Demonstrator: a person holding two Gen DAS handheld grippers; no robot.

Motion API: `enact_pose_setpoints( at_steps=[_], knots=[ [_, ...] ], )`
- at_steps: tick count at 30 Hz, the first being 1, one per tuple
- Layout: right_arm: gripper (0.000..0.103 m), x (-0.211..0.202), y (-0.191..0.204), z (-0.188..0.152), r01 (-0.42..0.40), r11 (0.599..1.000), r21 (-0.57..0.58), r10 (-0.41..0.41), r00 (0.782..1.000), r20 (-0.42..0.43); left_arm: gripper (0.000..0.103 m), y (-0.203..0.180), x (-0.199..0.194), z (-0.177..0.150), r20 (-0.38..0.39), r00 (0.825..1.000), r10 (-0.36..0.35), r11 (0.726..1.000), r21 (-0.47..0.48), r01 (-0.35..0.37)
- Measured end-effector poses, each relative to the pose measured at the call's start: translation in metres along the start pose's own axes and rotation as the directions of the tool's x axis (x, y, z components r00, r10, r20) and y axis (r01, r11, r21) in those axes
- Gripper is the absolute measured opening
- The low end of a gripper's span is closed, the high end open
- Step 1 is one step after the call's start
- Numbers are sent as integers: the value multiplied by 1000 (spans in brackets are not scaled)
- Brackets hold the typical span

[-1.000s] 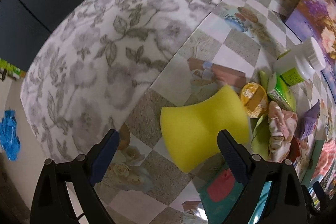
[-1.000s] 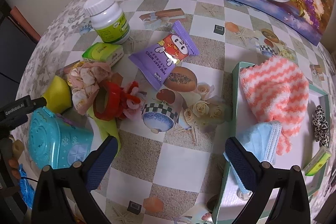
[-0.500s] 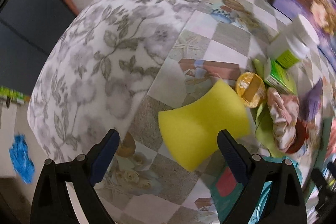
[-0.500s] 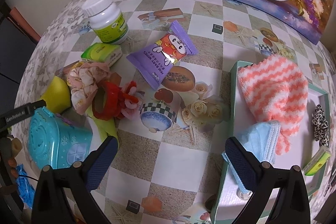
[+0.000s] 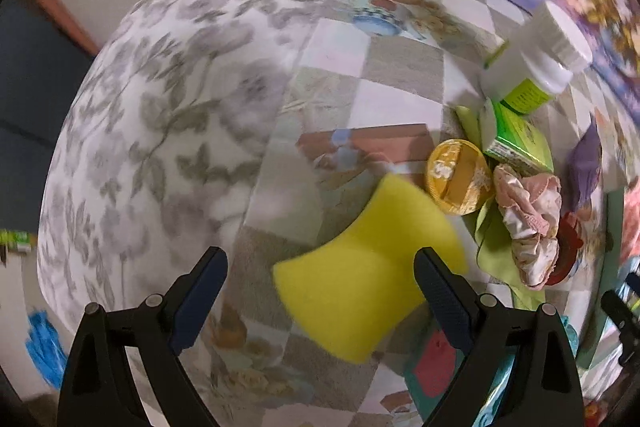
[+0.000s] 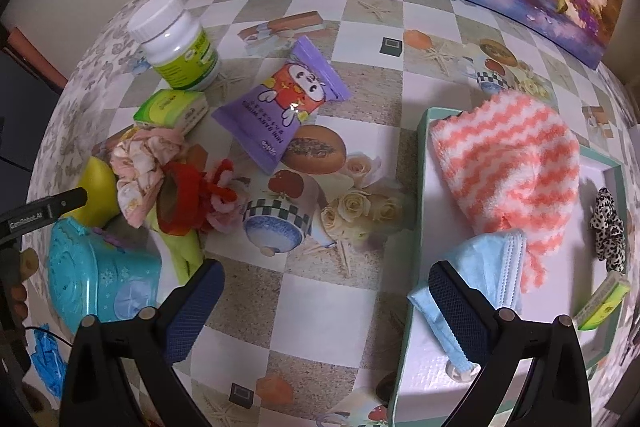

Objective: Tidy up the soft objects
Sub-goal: 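Lower the left gripper onto the yellow sponge and close on it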

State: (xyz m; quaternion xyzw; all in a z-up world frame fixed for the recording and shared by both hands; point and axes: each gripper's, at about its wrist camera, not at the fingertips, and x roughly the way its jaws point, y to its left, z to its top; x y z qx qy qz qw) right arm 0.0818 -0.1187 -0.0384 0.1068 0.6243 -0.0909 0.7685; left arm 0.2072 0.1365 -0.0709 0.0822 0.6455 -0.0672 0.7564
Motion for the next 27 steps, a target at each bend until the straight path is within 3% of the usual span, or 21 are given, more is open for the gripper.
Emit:
enact_pose_setpoints(
  at_steps=[5, 12, 16, 23, 27],
  knots=[
    [103, 2, -3, 2, -1, 1000, 12, 1, 1000, -8, 95, -19, 7, 16, -29, 999, -16, 997, 69, 18],
    [103, 2, -4, 2, -5, 1000, 16, 5, 1000, -14, 95, -33, 6, 27, 4, 998, 69, 988, 135, -69],
    [103, 0, -3, 2, -11, 1000, 17, 11, 1000, -11, 95, -11, 5, 28, 20, 998, 67, 995, 78, -69],
    [103, -3, -3, 3, -20, 1000, 20, 20, 1000, -11, 95, 38, 5, 24, 37, 988, 152, 988, -37, -151],
    [103, -4, -1, 3, -22, 1000, 16, 22, 1000, -11, 95, 48, 3, 18, 41, 994, 104, 992, -80, -101]
  ],
)
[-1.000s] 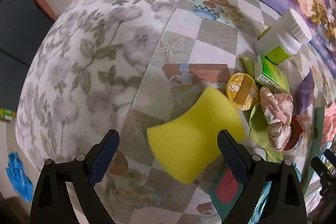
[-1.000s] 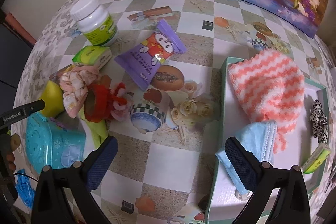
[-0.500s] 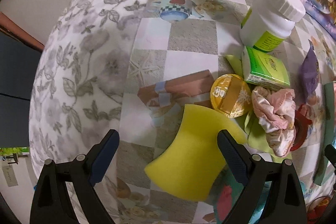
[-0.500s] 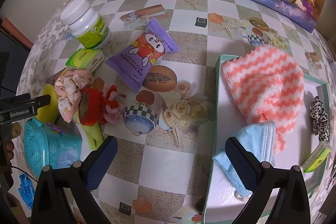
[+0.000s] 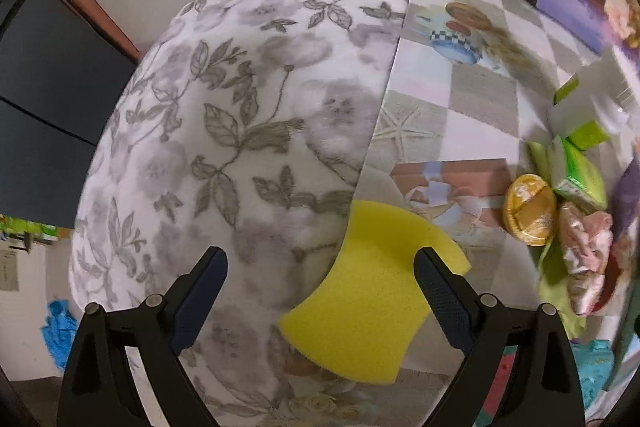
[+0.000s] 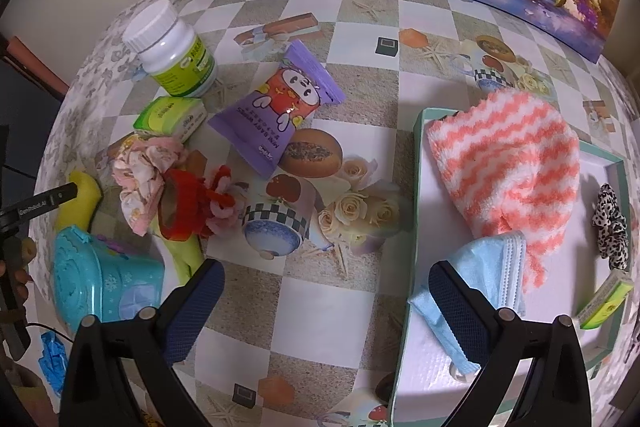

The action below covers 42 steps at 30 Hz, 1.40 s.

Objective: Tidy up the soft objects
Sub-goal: 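Lower the left gripper onto the yellow sponge and close on it, then grasp the purple snack packet with the right gripper while the left gripper holds the sponge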

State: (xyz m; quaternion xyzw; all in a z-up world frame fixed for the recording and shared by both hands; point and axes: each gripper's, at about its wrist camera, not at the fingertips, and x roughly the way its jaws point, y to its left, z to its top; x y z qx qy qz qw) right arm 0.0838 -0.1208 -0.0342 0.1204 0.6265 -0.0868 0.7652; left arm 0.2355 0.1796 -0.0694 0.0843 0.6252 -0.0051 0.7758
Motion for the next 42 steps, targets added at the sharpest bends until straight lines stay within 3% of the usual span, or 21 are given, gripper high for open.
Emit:
enact_pose_setpoints(
  at_steps=[3, 7, 15, 17, 25, 31, 42],
  knots=[
    [103, 0, 1, 0, 0, 1000, -3, 0, 1000, -2, 95, -7, -2, -4, -14, 998, -68, 997, 33, 68],
    [103, 1, 3, 0, -6, 1000, -8, 6, 1000, -1, 95, -29, 7, -12, -54, 998, -40, 992, 118, 46],
    [103, 0, 30, 4, -73, 995, -72, 75, 997, 33, 92, -35, 17, -26, -69, 995, -66, 995, 68, 71],
    [103, 3, 38, 4, -78, 993, -90, 81, 996, 37, 77, -27, 19, -22, -61, 995, -82, 995, 59, 85],
    [97, 0, 56, 8, -88, 986, -141, 99, 992, 76, 69, -12, 4, -27, -12, 989, -144, 989, -37, 144],
    [94, 1, 38, 22, -88, 994, -72, 94, 991, 98, 68, -16, -27, -35, 46, 988, -147, 982, -115, 151],
    [94, 20, 10, 60, -218, 969, 119, 203, 971, 127, 68, -41, -53, -10, 95, 991, -98, 995, -24, 101]
  ],
)
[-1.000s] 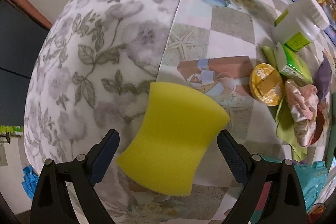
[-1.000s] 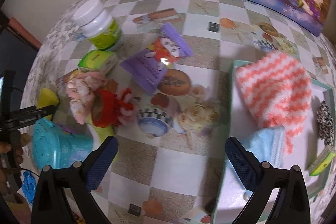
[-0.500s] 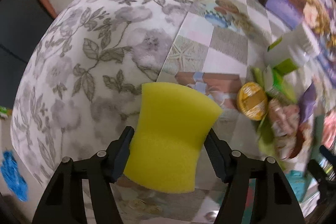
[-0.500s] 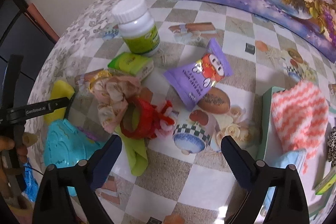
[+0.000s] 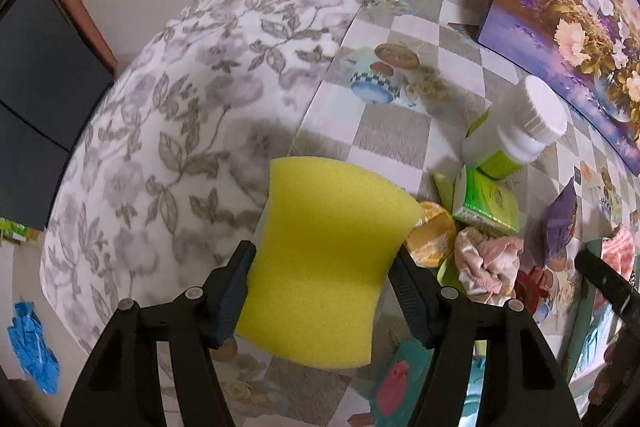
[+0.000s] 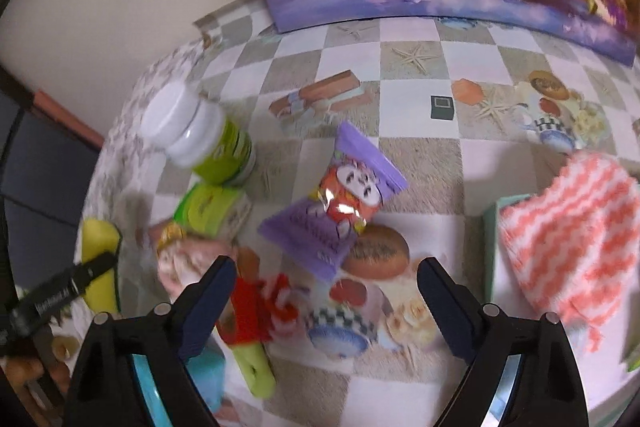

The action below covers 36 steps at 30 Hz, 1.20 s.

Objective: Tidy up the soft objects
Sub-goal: 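Grasp the purple snack packet with the right gripper while the left gripper holds the sponge, then carry the sponge and the snack packet over the white tray with both grippers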

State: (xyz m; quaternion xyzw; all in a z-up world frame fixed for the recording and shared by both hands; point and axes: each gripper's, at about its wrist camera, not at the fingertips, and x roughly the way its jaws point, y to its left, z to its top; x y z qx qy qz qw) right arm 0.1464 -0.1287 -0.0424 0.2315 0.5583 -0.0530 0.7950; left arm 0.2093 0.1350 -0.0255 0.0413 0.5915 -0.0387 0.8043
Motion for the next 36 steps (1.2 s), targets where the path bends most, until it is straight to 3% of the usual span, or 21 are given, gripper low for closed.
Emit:
enact_pose_setpoints(
  at_steps=[8, 14, 19, 21, 24, 36],
  knots=[
    [93, 21, -11, 21, -19, 996, 86, 20, 1000, -9, 68, 1, 8, 22, 3, 999, 41, 999, 20, -41],
    [86, 31, -13, 31, -25, 996, 88, 26, 1000, -13, 68, -2, 14, 31, -3, 998, 56, 998, 32, -56],
    [72, 41, -12, 32, -27, 997, 73, 29, 999, -22, 68, -3, 20, 33, -11, 998, 66, 997, 33, -66],
    [57, 41, -12, 31, -29, 998, 64, 31, 999, -21, 68, -4, 22, 33, -16, 998, 69, 997, 33, -68],
    [44, 42, -11, 30, -48, 997, 54, 49, 998, -25, 68, -3, 22, 32, -20, 997, 72, 997, 32, -71],
    [41, 4, -11, 19, -71, 997, 5, 71, 998, 1, 68, -6, -3, 27, -11, 993, 118, 993, -5, -118]
  ],
)
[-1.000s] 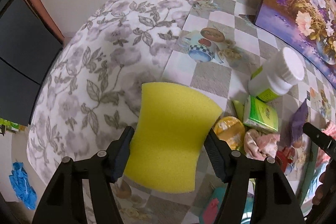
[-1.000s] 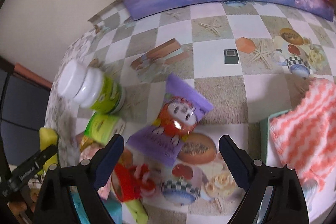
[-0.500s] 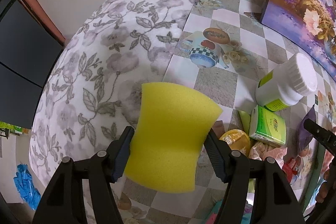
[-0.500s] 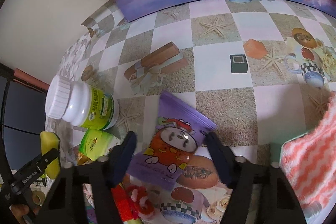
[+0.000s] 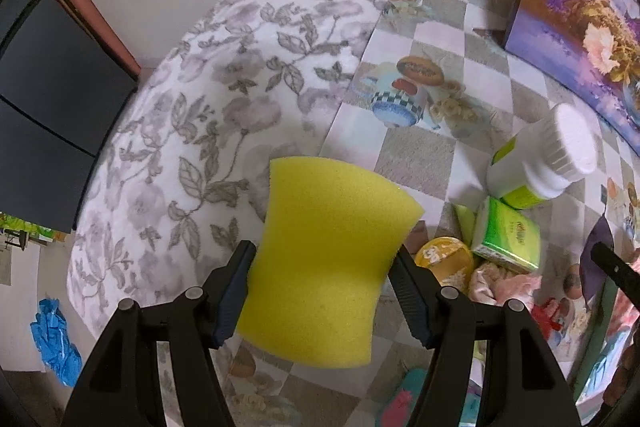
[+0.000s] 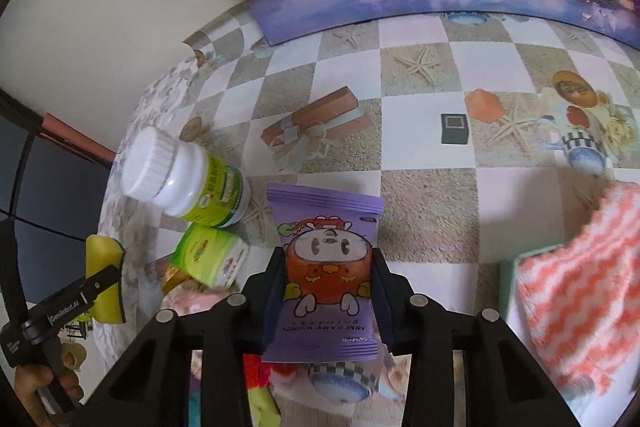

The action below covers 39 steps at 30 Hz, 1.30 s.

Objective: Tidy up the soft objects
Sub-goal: 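Carry the sponge and the snack packet over the white tray with both grippers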

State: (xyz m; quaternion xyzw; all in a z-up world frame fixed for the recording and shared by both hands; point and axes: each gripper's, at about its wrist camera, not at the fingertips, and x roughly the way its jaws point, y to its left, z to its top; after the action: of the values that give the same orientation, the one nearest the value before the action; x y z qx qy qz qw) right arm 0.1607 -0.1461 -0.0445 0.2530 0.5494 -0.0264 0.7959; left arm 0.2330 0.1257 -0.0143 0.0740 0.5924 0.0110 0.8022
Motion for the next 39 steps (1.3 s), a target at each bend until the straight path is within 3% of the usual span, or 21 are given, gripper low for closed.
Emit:
enact_pose_setpoints(
  at_steps=[11, 22, 29, 35, 39],
  knots=[
    [41, -85, -11, -16, 14, 1000, -8, -14, 997, 72, 68, -42, -86, -17, 133, 991, -3, 999, 45, -3],
    [42, -163, -52, -41, 54, 998, 36, -59, 985, 164, 68, -135, -142, -66, 214, 968, -129, 982, 165, 95],
    [42, -194, -87, -61, 76, 994, 84, -92, 976, 196, 68, -202, -140, -106, 197, 953, -232, 953, 241, 182],
    [42, -221, -125, -73, 158, 978, 137, -186, 957, 224, 68, -252, -129, -130, 149, 950, -273, 925, 311, 217],
    [42, -238, -152, -80, 162, 970, 181, -204, 949, 240, 68, -278, -130, -145, 117, 948, -298, 900, 365, 238]
  ],
)
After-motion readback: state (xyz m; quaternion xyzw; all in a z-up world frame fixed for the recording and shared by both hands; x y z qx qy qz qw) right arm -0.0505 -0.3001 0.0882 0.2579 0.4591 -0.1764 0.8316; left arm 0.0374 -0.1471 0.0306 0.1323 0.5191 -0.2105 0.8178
